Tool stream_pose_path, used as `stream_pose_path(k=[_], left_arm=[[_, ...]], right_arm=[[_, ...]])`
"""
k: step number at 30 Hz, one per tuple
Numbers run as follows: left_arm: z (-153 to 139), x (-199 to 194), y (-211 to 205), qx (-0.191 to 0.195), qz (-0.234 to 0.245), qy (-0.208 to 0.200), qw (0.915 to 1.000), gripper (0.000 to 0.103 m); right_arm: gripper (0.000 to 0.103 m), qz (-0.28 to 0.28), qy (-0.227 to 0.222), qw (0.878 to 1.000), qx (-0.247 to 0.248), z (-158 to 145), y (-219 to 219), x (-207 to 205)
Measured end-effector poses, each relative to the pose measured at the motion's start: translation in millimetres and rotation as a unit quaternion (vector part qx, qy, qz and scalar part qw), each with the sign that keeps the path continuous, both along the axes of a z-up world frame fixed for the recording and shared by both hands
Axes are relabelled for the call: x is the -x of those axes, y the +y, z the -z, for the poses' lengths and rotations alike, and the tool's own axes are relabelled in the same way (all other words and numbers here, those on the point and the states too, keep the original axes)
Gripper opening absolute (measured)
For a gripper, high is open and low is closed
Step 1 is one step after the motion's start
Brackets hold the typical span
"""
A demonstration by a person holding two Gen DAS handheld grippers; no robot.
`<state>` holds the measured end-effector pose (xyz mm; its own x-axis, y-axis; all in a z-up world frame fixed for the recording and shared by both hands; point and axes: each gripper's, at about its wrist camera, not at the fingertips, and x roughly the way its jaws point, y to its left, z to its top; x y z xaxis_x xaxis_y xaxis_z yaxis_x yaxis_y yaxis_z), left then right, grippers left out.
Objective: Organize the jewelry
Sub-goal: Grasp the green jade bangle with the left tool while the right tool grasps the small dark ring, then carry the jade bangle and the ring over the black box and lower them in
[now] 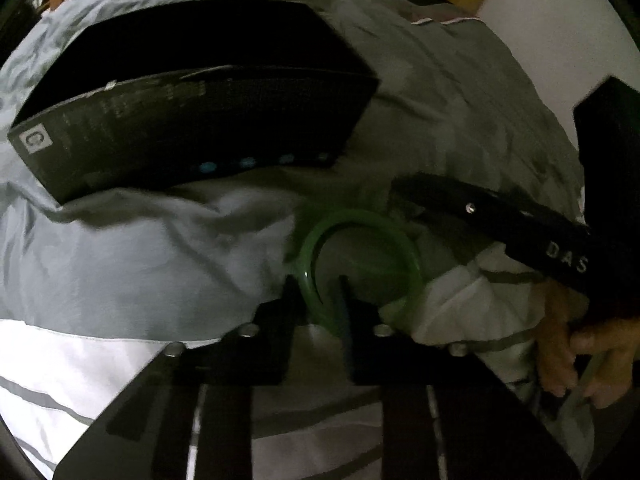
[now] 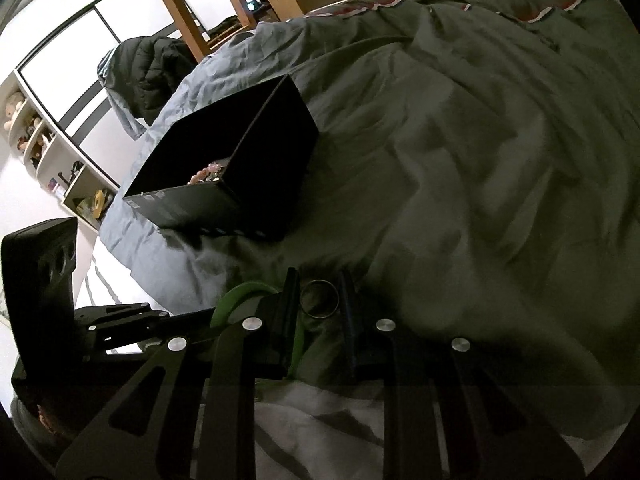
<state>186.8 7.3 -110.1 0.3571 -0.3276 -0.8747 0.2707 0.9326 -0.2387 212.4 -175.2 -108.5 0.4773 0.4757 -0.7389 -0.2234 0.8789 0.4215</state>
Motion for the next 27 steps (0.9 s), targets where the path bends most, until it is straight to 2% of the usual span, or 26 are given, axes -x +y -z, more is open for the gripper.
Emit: stream_pose_path(k=[7, 17, 27], left_arm=[[-8, 1, 5, 0.007, -0.010, -0.007, 0.9999, 0.010], [-24, 6, 16, 0.023, -0.029, -0.028, 0.9989, 0.010], [-54, 16, 23, 0.024, -0.040, -0.064, 0.9969, 0.010]], right_arm=[[0.021, 0.008, -0.007, 1.000, -0.010, -2, -5, 1], [0.021, 0.016, -0.021, 0.999, -0.022, -12, -8, 3], [0.021, 0.019, -0.043, 0.998, -0.031, -28, -10, 15]])
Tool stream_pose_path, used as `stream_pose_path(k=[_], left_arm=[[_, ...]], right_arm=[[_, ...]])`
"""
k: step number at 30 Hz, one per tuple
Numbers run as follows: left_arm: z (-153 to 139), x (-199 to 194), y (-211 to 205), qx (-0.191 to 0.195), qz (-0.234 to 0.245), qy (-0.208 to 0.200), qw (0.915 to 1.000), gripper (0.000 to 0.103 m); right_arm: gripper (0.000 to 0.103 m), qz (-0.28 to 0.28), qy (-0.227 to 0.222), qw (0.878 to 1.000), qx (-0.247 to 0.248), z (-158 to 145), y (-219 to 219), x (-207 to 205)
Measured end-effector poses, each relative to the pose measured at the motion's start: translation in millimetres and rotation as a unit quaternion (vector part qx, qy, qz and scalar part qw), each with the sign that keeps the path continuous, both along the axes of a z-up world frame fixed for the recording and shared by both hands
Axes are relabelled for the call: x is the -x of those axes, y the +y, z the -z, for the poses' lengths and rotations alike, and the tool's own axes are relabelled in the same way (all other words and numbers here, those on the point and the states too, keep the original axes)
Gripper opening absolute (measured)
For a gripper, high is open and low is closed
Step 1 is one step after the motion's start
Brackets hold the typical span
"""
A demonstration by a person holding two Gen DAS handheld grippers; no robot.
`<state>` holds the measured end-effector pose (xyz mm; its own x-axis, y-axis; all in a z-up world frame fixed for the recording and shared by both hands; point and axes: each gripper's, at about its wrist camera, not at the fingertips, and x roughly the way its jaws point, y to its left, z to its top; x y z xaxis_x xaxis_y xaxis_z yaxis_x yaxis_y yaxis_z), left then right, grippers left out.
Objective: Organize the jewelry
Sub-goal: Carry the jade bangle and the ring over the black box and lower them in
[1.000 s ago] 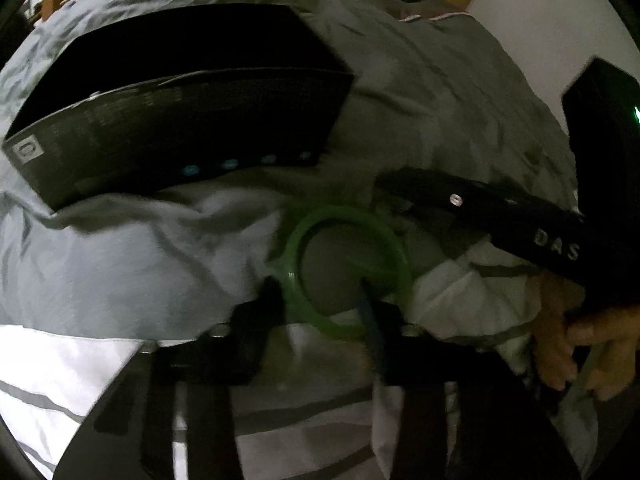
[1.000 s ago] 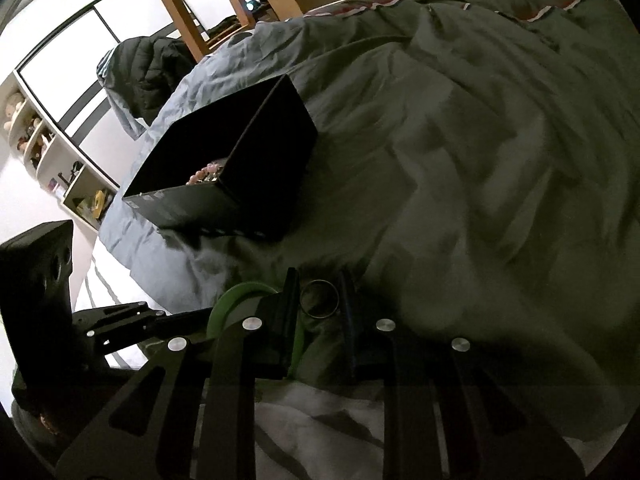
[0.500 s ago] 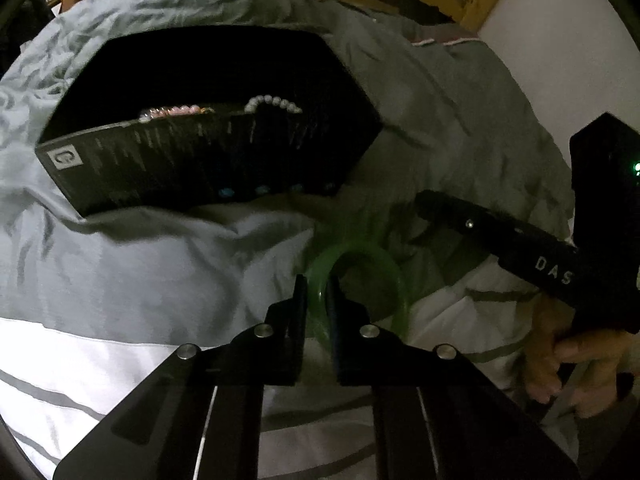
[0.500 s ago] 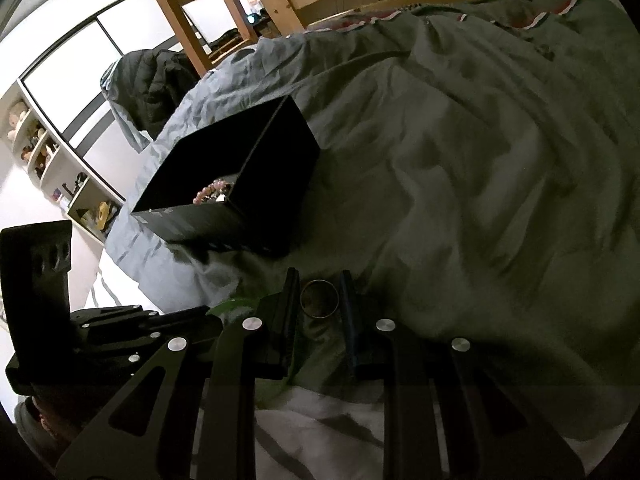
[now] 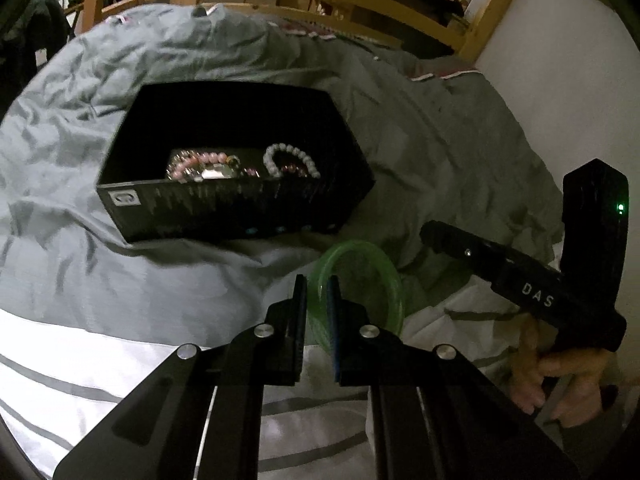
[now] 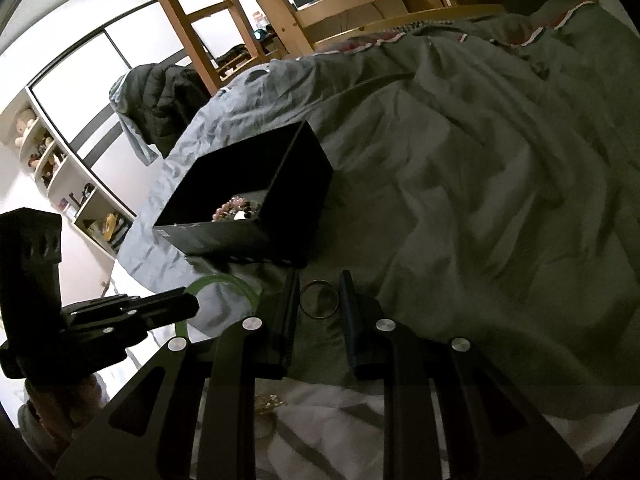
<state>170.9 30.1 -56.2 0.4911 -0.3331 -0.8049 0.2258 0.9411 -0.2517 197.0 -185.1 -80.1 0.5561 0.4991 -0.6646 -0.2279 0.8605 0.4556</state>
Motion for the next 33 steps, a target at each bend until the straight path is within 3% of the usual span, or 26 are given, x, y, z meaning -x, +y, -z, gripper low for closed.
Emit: stream_pose_path(k=[15, 33], left_arm=[[-44, 22, 10, -0.010, -0.017, -0.030, 0.9994, 0.010], [-81, 45, 26, -0.014, -0.034, -0.047, 0.9982, 0.010]], right_arm=[[0.021, 0.003, -0.037, 0.999, 0.026, -50, 1, 39], [0.021, -0.022, -0.054, 0.998, 0.021, -99, 21, 63]])
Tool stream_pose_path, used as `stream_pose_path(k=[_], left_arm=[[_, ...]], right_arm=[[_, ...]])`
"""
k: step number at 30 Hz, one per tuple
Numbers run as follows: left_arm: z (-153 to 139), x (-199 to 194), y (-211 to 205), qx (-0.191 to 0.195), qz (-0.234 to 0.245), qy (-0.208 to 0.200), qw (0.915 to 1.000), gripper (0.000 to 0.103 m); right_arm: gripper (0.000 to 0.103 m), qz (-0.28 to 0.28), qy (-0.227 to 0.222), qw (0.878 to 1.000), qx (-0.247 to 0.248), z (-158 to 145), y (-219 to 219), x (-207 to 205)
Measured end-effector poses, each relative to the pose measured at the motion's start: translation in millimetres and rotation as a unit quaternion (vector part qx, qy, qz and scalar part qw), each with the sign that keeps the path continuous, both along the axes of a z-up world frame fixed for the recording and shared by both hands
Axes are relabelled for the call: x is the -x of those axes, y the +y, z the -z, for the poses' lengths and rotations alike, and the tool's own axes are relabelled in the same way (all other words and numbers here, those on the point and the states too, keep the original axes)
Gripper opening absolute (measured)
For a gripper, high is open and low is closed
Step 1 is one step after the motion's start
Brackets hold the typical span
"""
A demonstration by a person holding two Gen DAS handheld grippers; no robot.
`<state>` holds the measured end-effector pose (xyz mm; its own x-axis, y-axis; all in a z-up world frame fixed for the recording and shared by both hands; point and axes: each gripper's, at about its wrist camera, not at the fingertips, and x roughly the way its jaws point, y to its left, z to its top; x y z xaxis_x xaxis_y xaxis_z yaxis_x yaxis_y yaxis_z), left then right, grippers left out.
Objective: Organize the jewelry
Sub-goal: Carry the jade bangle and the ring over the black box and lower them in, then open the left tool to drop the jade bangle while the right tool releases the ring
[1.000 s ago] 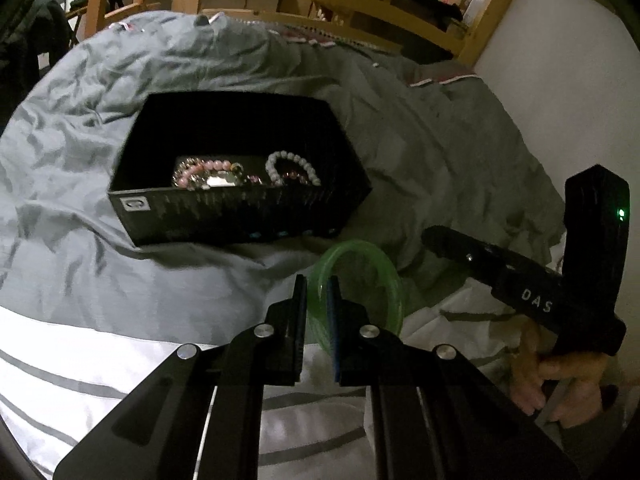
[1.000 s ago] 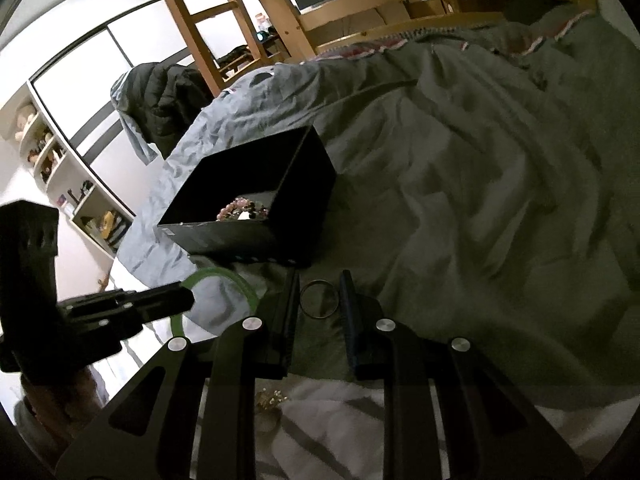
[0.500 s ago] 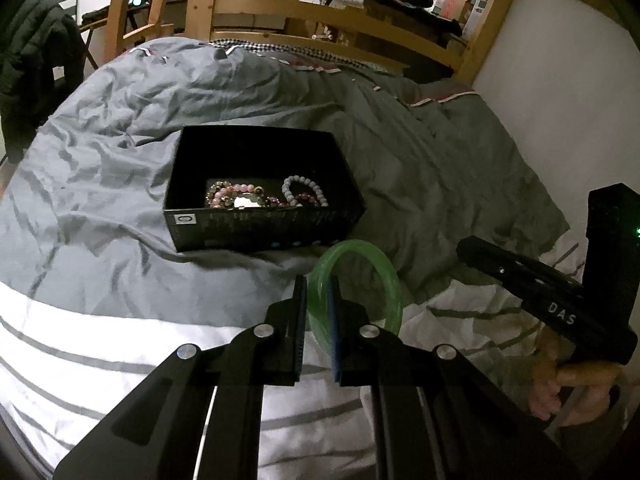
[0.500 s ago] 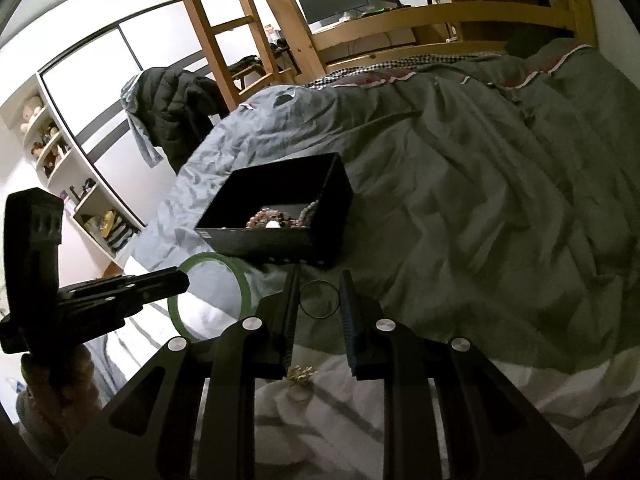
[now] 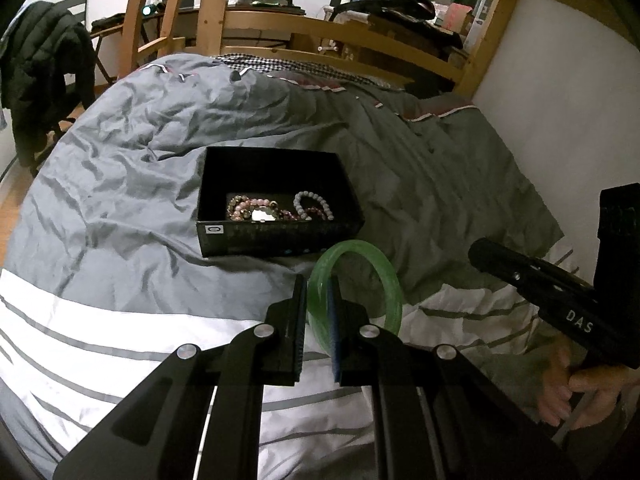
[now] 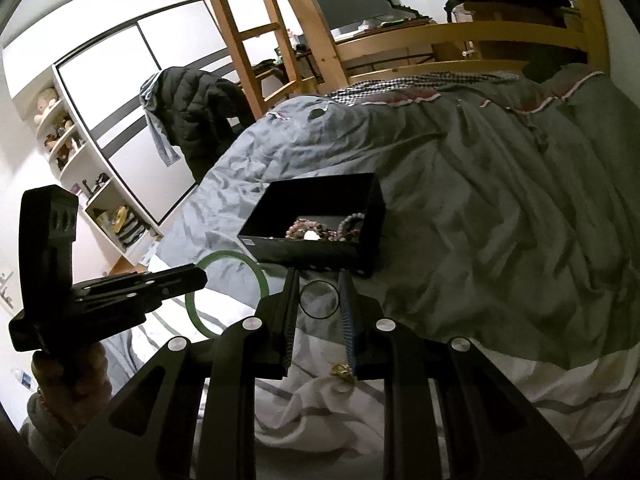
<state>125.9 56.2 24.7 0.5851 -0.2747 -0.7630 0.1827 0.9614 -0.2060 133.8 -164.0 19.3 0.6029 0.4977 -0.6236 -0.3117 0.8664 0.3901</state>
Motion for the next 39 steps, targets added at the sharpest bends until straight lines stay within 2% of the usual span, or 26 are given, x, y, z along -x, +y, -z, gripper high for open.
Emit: stream_pose_path(k=[10, 15, 23, 32, 39], left_arm=[[-12, -20, 18, 0.001, -0.024, -0.012, 0.9996, 0.010], [-17, -43, 25, -0.007, -0.033, -0.017, 0.9993, 0.010], [-14, -91, 30, -0.012, -0.041, -0.019, 0.9989, 0.010], [14, -123, 40, -0.022, -0.057, 0.005, 0.9981, 0.010], [34, -134, 46, -0.027, -0.062, 0.026, 0.9973, 0.010]], right_arm=[[0.021, -0.014, 0.010, 1.000, 0.001, -8, 25, -32], [0.021, -0.022, 0.025, 0.999, 0.029, -9, 44, -57], [0.021, -0.022, 0.069, 0.997, 0.023, -3, 60, -111], [0.021, -0.029, 0.141, 0.990, 0.012, 35, 78, -164], [0.021, -0.027, 0.175, 0.984, 0.015, 72, 85, -176]])
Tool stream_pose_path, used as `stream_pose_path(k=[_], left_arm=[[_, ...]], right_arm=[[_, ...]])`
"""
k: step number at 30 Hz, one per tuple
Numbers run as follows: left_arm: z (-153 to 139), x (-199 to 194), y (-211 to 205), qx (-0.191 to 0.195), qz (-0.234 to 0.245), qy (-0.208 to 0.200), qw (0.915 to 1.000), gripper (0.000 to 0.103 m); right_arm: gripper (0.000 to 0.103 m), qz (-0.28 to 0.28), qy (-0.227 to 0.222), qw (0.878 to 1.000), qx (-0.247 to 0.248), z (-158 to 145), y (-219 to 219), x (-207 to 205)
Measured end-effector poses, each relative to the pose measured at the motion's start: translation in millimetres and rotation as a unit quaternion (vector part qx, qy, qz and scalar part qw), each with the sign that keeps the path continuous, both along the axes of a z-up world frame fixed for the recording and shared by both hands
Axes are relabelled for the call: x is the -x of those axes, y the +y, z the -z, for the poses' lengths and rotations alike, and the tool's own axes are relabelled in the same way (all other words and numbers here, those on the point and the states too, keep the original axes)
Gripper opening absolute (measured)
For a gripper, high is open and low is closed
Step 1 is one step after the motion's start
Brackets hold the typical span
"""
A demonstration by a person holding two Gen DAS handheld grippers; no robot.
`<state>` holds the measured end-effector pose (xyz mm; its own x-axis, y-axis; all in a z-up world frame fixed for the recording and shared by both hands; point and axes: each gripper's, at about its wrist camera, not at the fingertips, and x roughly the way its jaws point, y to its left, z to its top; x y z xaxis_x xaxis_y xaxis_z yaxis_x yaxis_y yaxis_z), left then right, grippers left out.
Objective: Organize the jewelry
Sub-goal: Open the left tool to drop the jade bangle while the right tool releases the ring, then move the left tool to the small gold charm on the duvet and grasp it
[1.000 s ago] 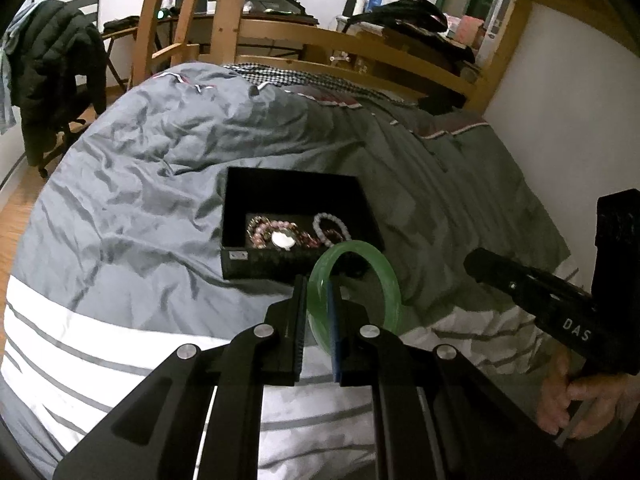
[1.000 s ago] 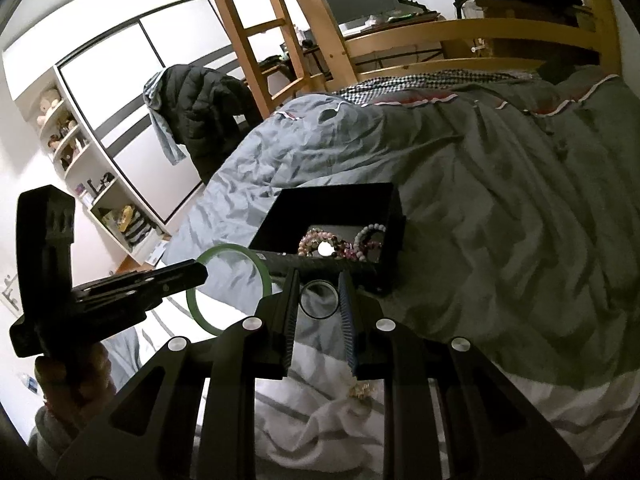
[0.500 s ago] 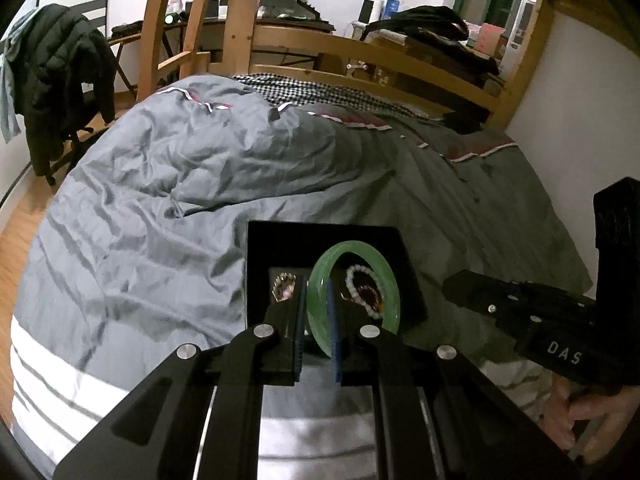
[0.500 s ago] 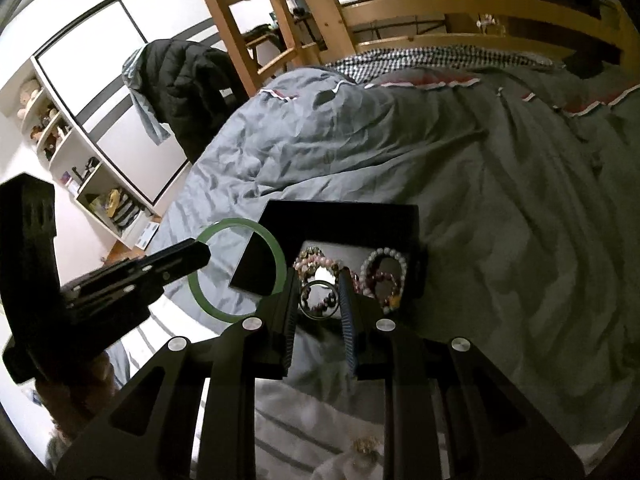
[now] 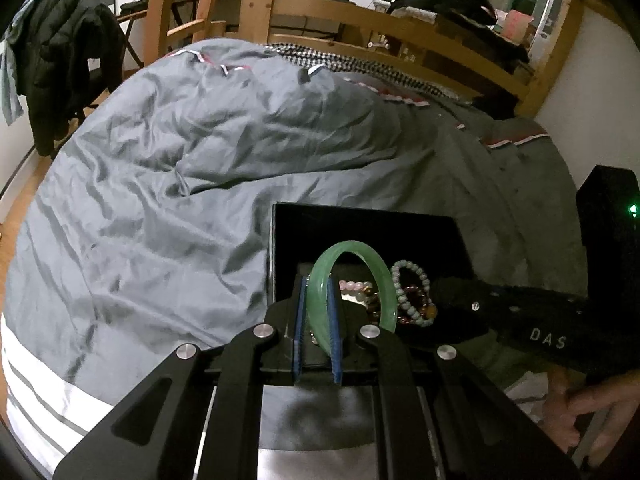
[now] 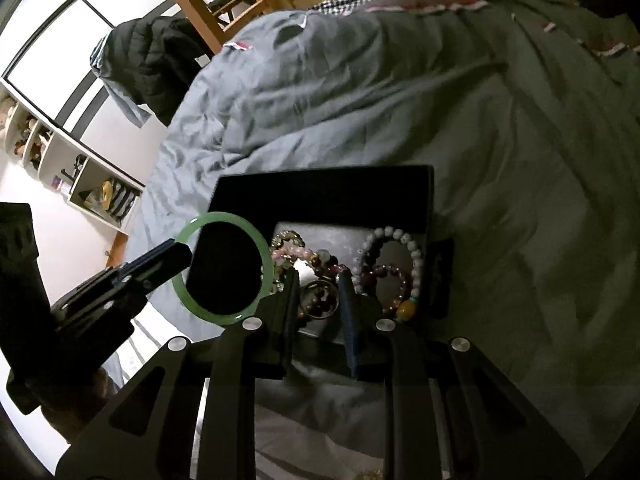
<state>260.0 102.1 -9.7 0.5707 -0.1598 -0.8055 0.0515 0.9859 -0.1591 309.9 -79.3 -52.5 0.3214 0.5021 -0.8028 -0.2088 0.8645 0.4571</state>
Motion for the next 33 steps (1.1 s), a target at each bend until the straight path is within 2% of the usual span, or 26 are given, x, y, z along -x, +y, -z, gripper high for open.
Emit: stream_pose_path(k=[8, 10, 11, 12, 14, 15, 16, 18, 21, 25, 31, 33], left_arm=[[9, -4, 0, 0.002, -0.005, 0.014, 0.9999, 0.012], [7, -3, 1, 0.009, -0.004, 0.014, 0.9999, 0.013], [5, -1, 1, 0.011, -0.006, 0.010, 0.9999, 0.013], [3, -1, 1, 0.009, -0.007, 0.007, 0.9999, 0.013], [-1, 1, 1, 0.012, -0.008, 0.004, 0.9999, 0.016], [-3, 2, 2, 0.015, -0.009, 0.002, 0.9998, 0.030], [-7, 5, 2, 0.015, -0.012, -0.005, 0.9998, 0.050], [-14, 10, 3, 0.010, -0.020, -0.021, 0.9995, 0.065], [-25, 20, 4, 0.019, -0.018, -0.029, 0.9992, 0.074], [-33, 43, -4, 0.020, 0.002, -0.036, 0.9991, 0.081], [-29, 84, -29, 0.013, 0.037, -0.028, 0.9988, 0.083], [-21, 97, -41, 0.017, 0.056, -0.016, 0.9981, 0.083]], right_arm=[[0.022, 0.001, 0.011, 1.000, -0.014, 12, -2, -2], [0.031, -0.001, 0.008, 1.000, -0.018, 9, -3, 0], [0.049, -0.002, 0.009, 1.000, -0.017, 8, -2, 0], [0.059, -0.002, 0.006, 1.000, -0.025, 6, -3, 1], [0.063, 0.004, -0.007, 0.999, -0.032, -1, -6, 4], [0.069, 0.008, -0.015, 0.999, -0.029, -6, -7, 5], [0.072, 0.011, -0.019, 0.999, -0.032, -9, -9, 6], [0.082, 0.019, -0.028, 0.999, -0.037, -18, -16, 10], [0.091, 0.025, -0.047, 0.998, -0.027, -30, -28, 23], [0.091, 0.022, -0.063, 0.998, -0.004, -40, -44, 48], [0.090, 0.000, -0.070, 0.997, 0.012, -48, -65, 99], [0.081, -0.016, -0.069, 0.997, 0.016, -46, -69, 121]])
